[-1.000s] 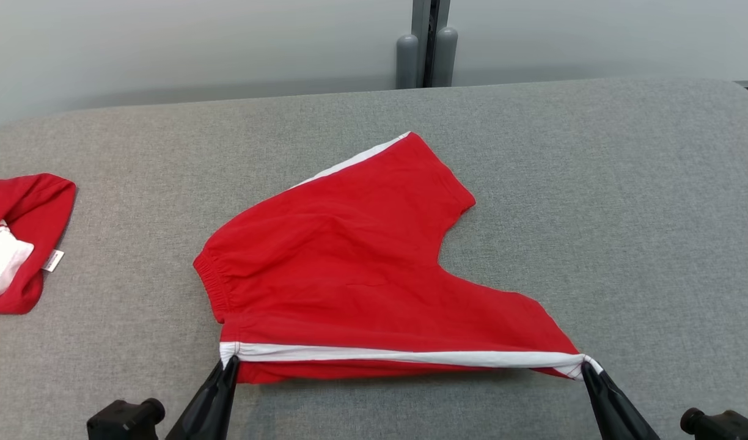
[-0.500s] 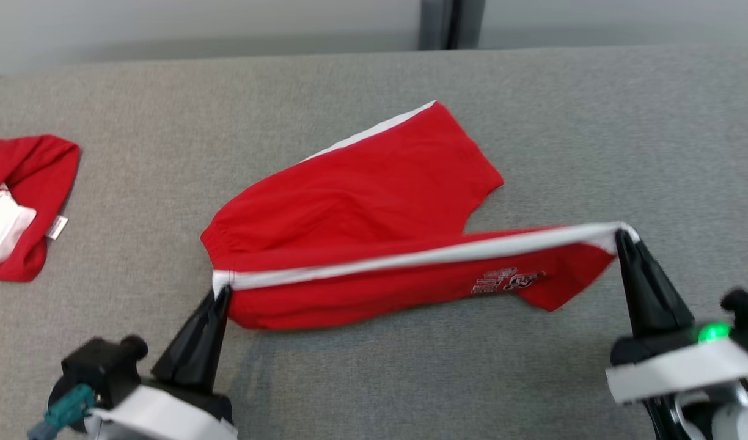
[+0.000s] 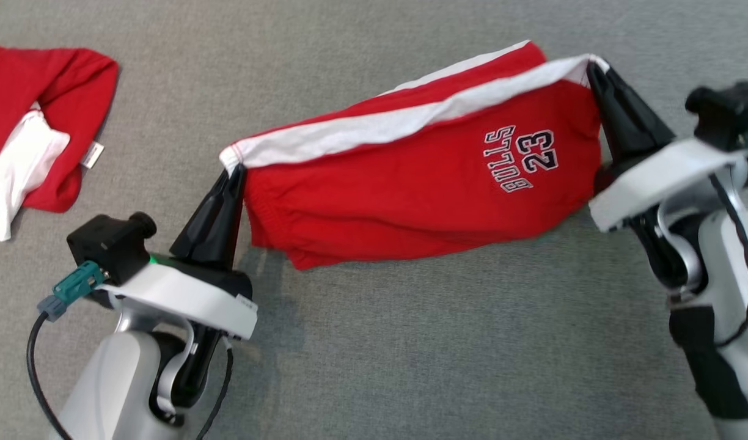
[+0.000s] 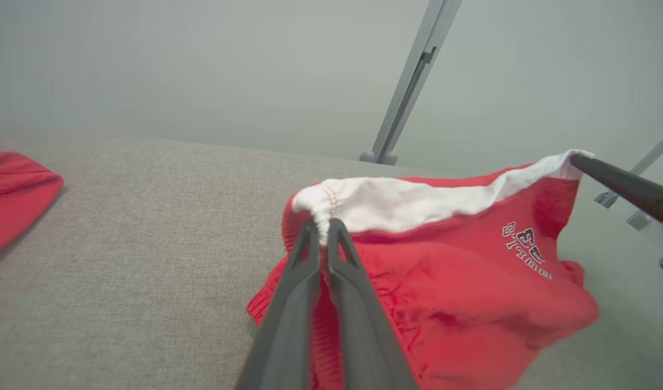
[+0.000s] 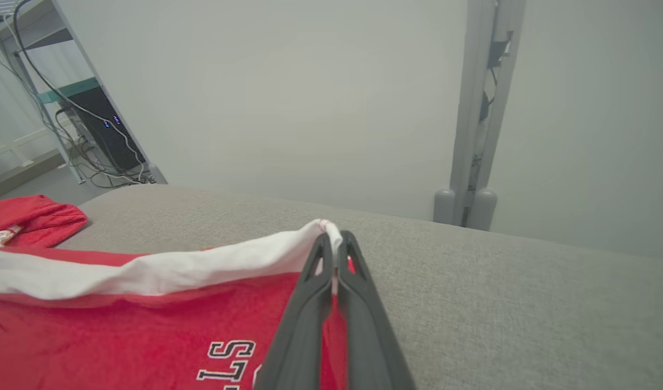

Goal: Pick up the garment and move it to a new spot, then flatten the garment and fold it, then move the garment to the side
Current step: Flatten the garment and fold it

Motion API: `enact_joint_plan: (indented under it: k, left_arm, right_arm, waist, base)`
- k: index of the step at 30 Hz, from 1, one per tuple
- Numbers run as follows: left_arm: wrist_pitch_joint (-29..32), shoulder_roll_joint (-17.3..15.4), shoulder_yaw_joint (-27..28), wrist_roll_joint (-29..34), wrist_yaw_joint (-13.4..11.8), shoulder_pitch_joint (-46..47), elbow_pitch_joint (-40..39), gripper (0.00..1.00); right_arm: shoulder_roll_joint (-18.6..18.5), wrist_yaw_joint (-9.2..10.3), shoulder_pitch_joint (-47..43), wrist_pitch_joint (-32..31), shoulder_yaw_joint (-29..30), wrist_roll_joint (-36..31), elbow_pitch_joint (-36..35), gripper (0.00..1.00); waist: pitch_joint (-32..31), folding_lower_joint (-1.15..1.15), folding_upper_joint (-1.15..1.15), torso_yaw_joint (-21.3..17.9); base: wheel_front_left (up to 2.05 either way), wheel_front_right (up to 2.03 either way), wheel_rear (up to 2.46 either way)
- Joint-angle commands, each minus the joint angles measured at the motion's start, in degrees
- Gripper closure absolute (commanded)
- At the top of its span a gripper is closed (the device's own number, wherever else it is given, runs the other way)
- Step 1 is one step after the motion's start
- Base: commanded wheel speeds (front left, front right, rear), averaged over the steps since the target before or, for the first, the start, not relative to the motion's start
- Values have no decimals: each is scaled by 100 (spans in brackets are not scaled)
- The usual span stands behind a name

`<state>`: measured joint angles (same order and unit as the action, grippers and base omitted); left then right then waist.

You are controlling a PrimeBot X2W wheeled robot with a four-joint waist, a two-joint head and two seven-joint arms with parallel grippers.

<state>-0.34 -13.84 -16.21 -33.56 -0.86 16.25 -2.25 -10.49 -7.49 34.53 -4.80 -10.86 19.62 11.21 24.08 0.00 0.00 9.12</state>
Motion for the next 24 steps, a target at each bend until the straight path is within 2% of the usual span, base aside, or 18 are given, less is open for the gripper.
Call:
enact_joint_plan:
  k: [1, 10, 17, 18, 19, 20, 21, 22, 24]
  left_arm:
    - [-96, 69, -2, -64, 87, 254, 184, 100]
    - [-242, 329, -128, -208, 360, 860, 1090, 100]
    - [-379, 413, -194, -274, 486, 1051, 1557, 100]
    - [-407, 422, -191, -269, 480, 1070, 1600, 100]
    - [-442, 437, -196, -272, 482, 1060, 1644, 100]
    - [-474, 443, -190, -280, 469, 1032, 1679, 66]
    - [-497, 438, -186, -264, 445, 1004, 1710, 17]
    - [-554, 437, -163, -243, 410, 976, 1727, 0]
    - [-657, 412, -138, -148, 298, 895, 1753, 0]
  right_arm:
    - [-119, -2, 337, -2, -132, 74, 259, 100]
    - [-302, -2, 1400, 169, -560, 311, 1633, 100]
    - [-189, -2, 1740, 536, -673, 422, 2456, 100]
    - [-162, -2, 1752, 598, -733, 440, 2529, 60]
    - [-158, -2, 1758, 651, -775, 456, 2606, 0]
    - [-163, -2, 1770, 748, -815, 458, 2634, 0]
    - [-164, -2, 1764, 845, -845, 479, 2679, 0]
    - [-166, -2, 1740, 963, -847, 482, 2726, 0]
    - [-134, -2, 1664, 1228, -868, 455, 2766, 0]
  waist:
    - [238, 0, 0, 221]
    - [458, 0, 0, 404]
    - [483, 0, 0, 358]
    - [473, 0, 0, 343]
    - [459, 0, 0, 329]
    - [443, 0, 0, 312]
    - [422, 0, 0, 295]
    - [395, 0, 0, 276]
    - [342, 0, 0, 226]
  base:
    - [0, 0, 0]
    - [0, 0, 0]
    - [0, 0, 0]
    - [0, 0, 0]
    - [0, 0, 0]
    - [0, 0, 0]
    - [0, 0, 0]
    - [0, 0, 0]
    - [0, 0, 0]
